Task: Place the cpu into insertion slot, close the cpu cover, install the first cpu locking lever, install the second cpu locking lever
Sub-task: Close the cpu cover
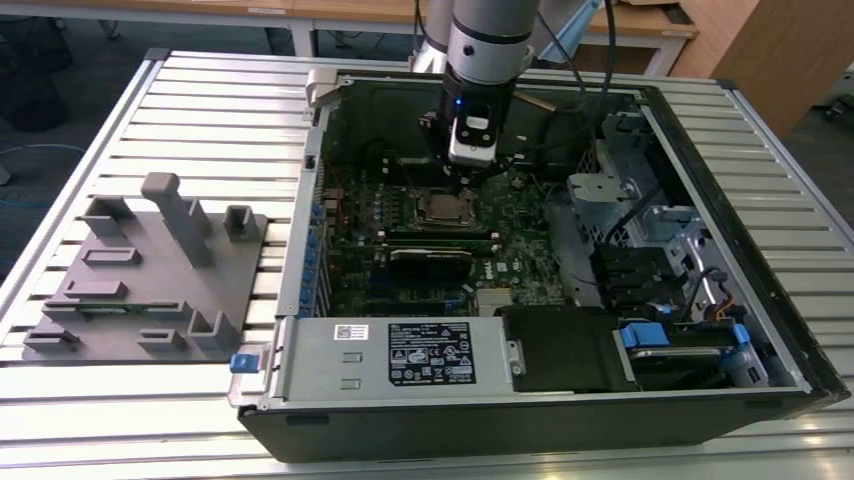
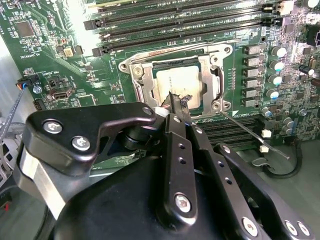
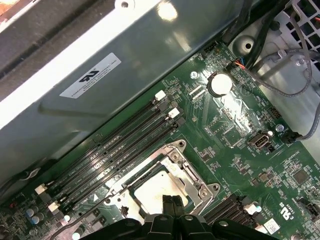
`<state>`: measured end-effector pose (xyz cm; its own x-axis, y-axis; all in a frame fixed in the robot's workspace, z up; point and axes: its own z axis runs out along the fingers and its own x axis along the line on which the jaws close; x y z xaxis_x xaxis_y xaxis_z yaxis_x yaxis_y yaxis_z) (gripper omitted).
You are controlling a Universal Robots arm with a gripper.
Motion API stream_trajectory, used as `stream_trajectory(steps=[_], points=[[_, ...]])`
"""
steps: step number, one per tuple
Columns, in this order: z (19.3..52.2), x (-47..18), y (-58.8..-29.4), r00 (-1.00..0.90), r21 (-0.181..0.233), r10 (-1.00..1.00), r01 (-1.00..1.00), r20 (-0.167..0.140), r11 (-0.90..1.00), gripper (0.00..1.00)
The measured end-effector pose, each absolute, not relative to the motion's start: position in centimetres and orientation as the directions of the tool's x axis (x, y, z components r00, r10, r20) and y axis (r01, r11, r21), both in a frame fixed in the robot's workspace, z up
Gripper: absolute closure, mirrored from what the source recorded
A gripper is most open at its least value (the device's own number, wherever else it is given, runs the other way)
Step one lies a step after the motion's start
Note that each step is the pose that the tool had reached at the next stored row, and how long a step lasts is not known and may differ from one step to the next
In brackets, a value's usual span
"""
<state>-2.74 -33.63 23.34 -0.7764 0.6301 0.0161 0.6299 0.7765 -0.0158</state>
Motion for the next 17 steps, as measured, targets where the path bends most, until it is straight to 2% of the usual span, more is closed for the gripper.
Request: stream_trajectory(steps=[17], points=[[23.34,-2.74,-33.64,-0.791,-0.016,0.612,0.611,0.016,0.791,0.90]])
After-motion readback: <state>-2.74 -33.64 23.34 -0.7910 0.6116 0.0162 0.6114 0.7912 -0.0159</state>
